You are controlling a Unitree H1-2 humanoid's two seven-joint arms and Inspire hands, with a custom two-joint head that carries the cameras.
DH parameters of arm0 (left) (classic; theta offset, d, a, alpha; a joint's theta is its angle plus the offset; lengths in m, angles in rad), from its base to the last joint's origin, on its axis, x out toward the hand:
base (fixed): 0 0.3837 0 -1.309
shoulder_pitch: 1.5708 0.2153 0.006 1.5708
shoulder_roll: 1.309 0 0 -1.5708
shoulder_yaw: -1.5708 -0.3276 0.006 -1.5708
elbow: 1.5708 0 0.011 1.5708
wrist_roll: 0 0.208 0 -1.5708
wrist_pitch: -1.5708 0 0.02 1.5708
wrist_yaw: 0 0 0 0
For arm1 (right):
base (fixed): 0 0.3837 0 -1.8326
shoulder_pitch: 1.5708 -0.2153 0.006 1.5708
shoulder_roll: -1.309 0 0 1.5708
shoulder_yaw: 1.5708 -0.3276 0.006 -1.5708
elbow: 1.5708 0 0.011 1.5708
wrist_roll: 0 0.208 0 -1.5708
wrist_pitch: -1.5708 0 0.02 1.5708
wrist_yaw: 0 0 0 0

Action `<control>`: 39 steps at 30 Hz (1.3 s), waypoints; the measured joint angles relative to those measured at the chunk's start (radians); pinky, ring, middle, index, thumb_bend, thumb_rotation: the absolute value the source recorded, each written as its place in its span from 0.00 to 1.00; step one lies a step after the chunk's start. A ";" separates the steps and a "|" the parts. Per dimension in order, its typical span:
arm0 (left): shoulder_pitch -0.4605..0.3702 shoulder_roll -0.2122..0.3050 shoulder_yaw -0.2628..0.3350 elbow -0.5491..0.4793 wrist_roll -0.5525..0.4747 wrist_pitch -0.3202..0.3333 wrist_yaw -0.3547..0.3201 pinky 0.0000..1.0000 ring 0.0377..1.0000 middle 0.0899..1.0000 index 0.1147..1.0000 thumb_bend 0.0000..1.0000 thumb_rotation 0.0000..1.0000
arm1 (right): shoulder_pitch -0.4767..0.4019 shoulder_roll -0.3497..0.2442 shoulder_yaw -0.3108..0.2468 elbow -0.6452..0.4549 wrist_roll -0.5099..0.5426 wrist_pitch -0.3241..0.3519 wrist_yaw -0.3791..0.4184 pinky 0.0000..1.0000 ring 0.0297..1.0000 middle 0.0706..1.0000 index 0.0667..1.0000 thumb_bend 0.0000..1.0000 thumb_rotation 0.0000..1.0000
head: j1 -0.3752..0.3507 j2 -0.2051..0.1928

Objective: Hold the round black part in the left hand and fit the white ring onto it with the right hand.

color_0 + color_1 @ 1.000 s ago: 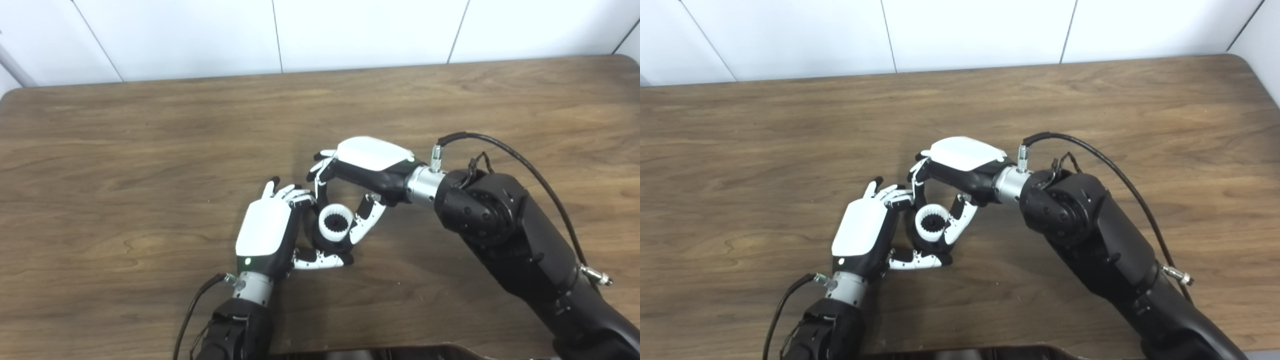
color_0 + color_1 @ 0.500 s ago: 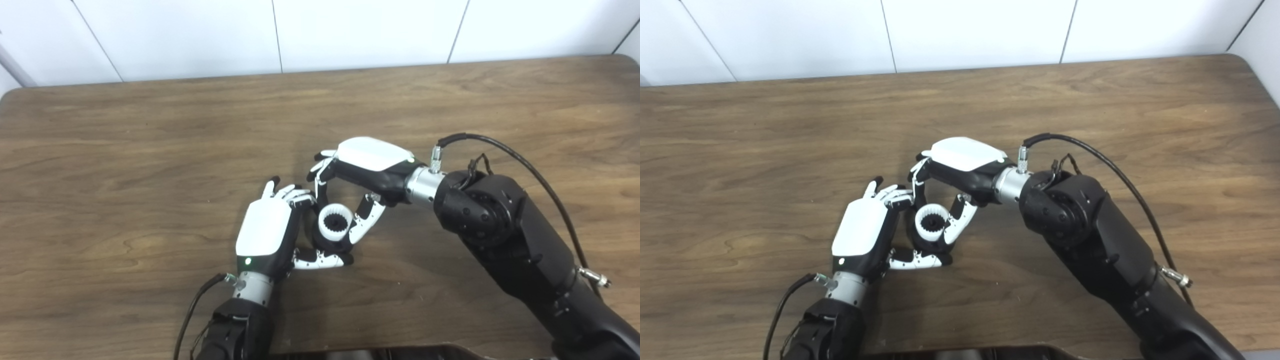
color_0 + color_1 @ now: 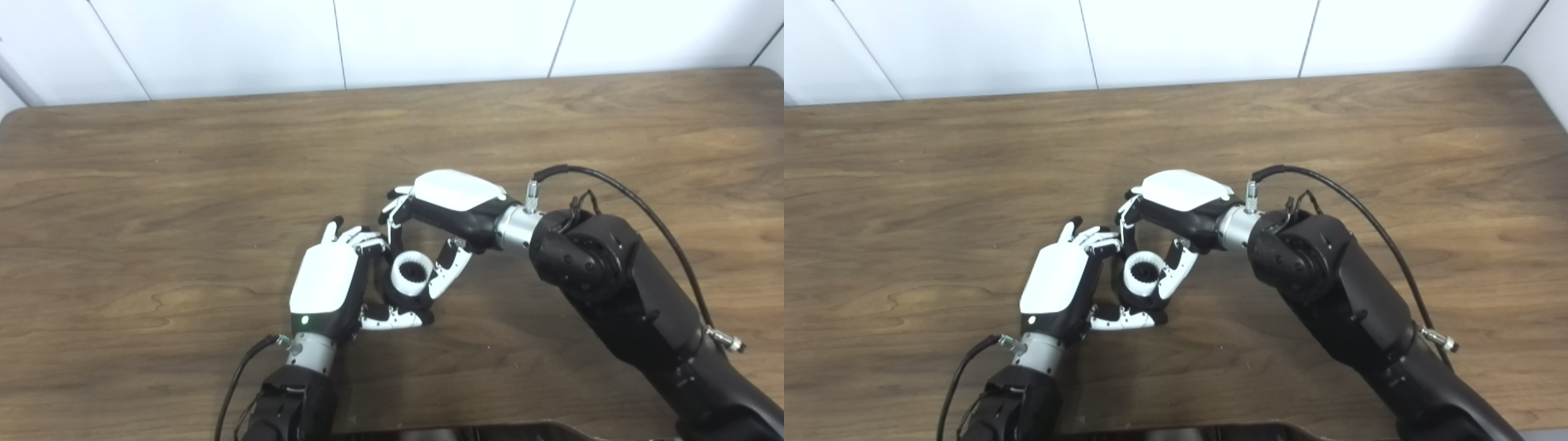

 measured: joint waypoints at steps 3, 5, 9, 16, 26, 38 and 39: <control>0.000 0.000 0.000 0.000 0.000 0.000 0.000 1.00 0.85 0.71 0.42 0.52 0.05 | 0.000 0.000 0.000 0.001 -0.001 -0.001 0.000 0.88 0.95 0.81 0.45 0.52 0.14 | 0.000 0.000; 0.000 0.000 0.000 0.000 0.000 0.000 0.000 1.00 0.85 0.71 0.42 0.52 0.05 | 0.001 0.001 0.000 0.001 -0.001 -0.001 -0.001 0.88 0.95 0.81 0.45 0.52 0.14 | 0.000 0.000; 0.000 0.000 0.000 -0.004 0.002 0.002 -0.008 1.00 0.85 0.71 0.42 0.52 0.05 | 0.002 0.004 0.000 0.001 -0.002 -0.002 -0.001 0.88 0.95 0.81 0.45 0.52 0.13 | 0.000 0.006; -0.001 -0.001 0.000 -0.007 0.004 0.005 -0.017 1.00 0.85 0.72 0.42 0.52 0.05 | 0.002 0.007 -0.001 0.001 -0.002 -0.002 -0.001 0.89 0.95 0.81 0.45 0.52 0.14 | 0.002 0.006; 0.000 -0.004 0.001 -0.007 0.004 0.008 -0.018 1.00 0.85 0.72 0.42 0.52 0.05 | 0.002 0.007 -0.001 0.003 -0.007 -0.005 -0.002 0.87 0.94 0.81 0.45 0.52 0.14 | 0.003 0.006; -0.003 -0.005 0.001 -0.008 0.005 0.011 -0.021 1.00 0.85 0.72 0.42 0.52 0.05 | 0.003 0.002 -0.006 0.008 0.000 -0.037 -0.016 0.89 0.95 0.85 0.59 0.89 0.29 | 0.000 0.006; -0.003 -0.005 0.001 -0.008 0.006 0.011 -0.022 1.00 0.85 0.72 0.42 0.52 0.05 | 0.003 0.000 -0.006 0.008 0.000 -0.040 -0.016 0.89 0.95 0.85 0.60 0.91 0.31 | 0.000 0.006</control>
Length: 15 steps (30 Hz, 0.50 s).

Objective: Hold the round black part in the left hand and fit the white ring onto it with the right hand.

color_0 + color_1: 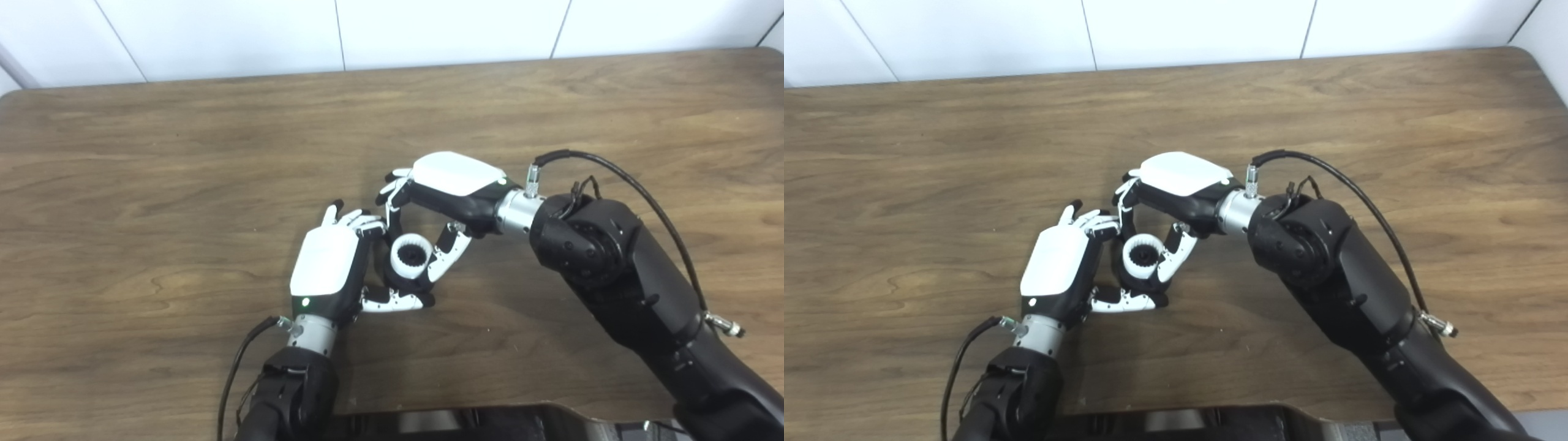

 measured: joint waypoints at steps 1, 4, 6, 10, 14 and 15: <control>0.000 0.000 0.000 0.000 0.001 0.000 -0.001 1.00 0.85 0.72 0.42 0.52 0.05 | -0.001 -0.001 0.000 0.000 0.000 -0.001 0.000 0.89 0.95 0.85 0.61 0.93 0.32 | 0.000 0.000; -0.001 0.000 0.000 0.000 0.001 0.001 -0.001 1.00 0.85 0.72 0.42 0.52 0.05 | -0.004 -0.004 0.000 0.000 -0.001 -0.003 0.000 0.89 0.96 0.86 0.63 0.95 0.33 | 0.000 0.000; -0.001 -0.001 0.000 0.000 0.001 0.001 -0.001 1.00 0.85 0.72 0.42 0.52 0.05 | -0.005 -0.004 -0.001 0.000 -0.001 -0.003 0.000 0.89 0.96 0.87 0.64 0.96 0.34 | -0.002 0.000; -0.001 -0.001 0.000 0.000 0.001 0.001 -0.001 1.00 0.85 0.72 0.42 0.52 0.05 | -0.005 -0.004 -0.003 0.000 0.000 -0.003 0.000 0.89 0.96 0.87 0.64 0.97 0.34 | -0.002 0.002; -0.001 -0.001 0.000 0.000 0.001 0.001 -0.002 1.00 0.85 0.72 0.42 0.52 0.05 | -0.005 -0.004 -0.008 0.000 0.001 -0.003 0.000 0.89 0.96 0.87 0.64 0.97 0.33 | -0.003 0.002; -0.001 -0.001 0.000 0.000 0.001 0.001 -0.002 1.00 0.85 0.72 0.42 0.52 0.05 | -0.005 -0.004 -0.009 0.000 0.001 -0.003 0.000 0.89 0.96 0.87 0.64 0.97 0.33 | -0.003 0.002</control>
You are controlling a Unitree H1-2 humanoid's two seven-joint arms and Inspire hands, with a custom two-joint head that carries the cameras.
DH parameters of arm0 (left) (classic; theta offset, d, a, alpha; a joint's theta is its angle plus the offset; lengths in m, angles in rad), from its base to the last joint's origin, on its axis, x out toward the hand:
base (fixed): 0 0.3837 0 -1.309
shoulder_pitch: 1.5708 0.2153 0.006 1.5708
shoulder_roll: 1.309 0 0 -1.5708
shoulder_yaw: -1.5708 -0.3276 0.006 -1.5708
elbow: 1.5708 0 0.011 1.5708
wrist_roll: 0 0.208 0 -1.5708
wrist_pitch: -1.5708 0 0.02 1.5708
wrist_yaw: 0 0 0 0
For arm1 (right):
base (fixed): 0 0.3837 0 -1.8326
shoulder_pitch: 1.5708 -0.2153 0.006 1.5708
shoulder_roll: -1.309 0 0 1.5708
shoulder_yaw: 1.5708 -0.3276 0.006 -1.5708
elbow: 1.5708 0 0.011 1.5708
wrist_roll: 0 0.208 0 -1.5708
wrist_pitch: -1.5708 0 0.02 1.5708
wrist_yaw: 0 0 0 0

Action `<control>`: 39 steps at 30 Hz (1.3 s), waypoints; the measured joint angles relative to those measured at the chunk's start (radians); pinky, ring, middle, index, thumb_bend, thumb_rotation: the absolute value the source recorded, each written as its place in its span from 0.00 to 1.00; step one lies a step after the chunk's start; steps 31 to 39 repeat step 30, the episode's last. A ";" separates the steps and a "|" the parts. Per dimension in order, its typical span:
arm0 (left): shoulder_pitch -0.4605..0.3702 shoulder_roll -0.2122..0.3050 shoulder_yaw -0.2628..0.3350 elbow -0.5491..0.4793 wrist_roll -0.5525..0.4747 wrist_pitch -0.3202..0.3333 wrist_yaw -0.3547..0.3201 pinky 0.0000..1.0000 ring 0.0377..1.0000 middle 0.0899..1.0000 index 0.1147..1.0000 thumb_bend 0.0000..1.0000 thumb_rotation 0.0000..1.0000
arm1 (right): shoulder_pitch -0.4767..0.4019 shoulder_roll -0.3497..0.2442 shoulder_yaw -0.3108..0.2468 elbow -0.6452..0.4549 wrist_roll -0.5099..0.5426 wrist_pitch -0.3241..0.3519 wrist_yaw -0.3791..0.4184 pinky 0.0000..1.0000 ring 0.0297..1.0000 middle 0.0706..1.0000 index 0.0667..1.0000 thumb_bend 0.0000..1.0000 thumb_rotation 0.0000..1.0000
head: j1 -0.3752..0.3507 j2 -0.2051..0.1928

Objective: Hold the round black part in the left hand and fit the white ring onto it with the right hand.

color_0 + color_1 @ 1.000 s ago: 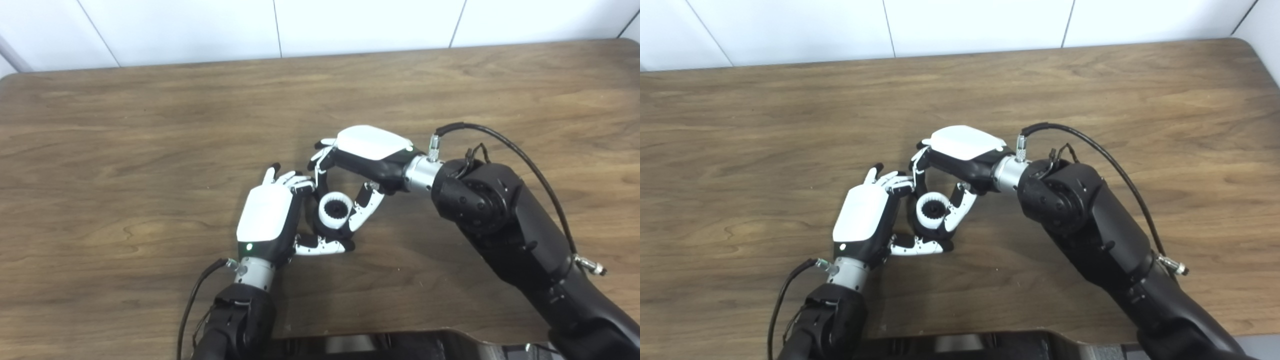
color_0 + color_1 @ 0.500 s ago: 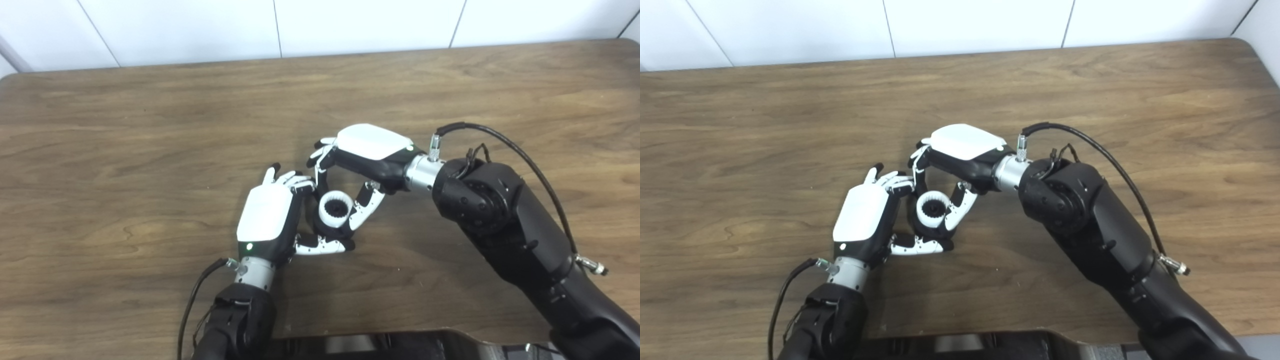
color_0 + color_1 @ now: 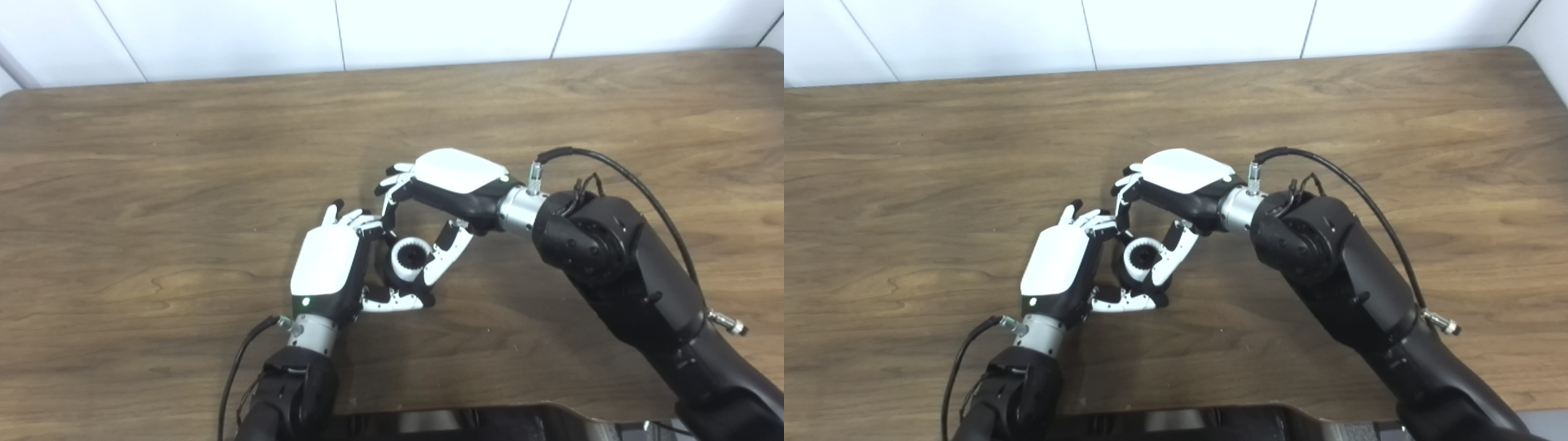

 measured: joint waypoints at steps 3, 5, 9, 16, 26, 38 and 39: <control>0.000 0.000 0.000 0.000 0.000 0.000 0.000 1.00 0.85 0.72 0.42 0.52 0.05 | 0.000 0.000 -0.002 0.000 0.000 0.001 0.000 0.90 0.96 0.87 0.65 0.96 0.32 | 0.000 0.000; 0.000 0.000 0.000 0.000 0.000 0.000 0.000 1.00 0.85 0.72 0.42 0.52 0.05 | 0.000 0.000 -0.004 0.000 0.001 0.001 0.001 0.90 0.96 0.87 0.63 0.96 0.31 | 0.000 0.000; 0.000 0.000 0.001 0.000 -0.001 -0.001 0.000 1.00 0.85 0.72 0.42 0.52 0.05 | 0.000 -0.001 -0.022 0.000 0.004 0.002 0.001 0.89 0.96 0.87 0.60 0.95 0.29 | -0.006 -0.005; 0.000 0.003 0.007 0.000 -0.004 -0.011 0.000 1.00 0.85 0.71 0.42 0.52 0.05 | -0.009 -0.006 -0.073 -0.005 0.005 0.041 0.019 0.91 0.97 0.88 0.60 0.93 0.28 | -0.017 -0.009; 0.001 0.016 0.017 0.001 -0.015 -0.023 0.000 1.00 0.85 0.72 0.42 0.52 0.05 | -0.028 -0.040 -0.156 -0.027 0.018 0.092 0.032 0.90 0.97 0.87 0.61 0.94 0.26 | -0.028 -0.014; 0.001 0.018 0.021 0.001 -0.024 -0.024 0.000 1.00 0.85 0.72 0.42 0.52 0.05 | -0.046 -0.049 -0.174 -0.039 0.019 0.105 0.032 0.85 0.95 0.86 0.60 0.93 0.27 | -0.029 -0.017; 0.001 0.018 0.021 0.001 -0.024 -0.024 0.000 1.00 0.85 0.72 0.42 0.52 0.05 | -0.046 -0.049 -0.174 -0.039 0.019 0.105 0.032 0.85 0.95 0.86 0.60 0.93 0.27 | -0.029 -0.017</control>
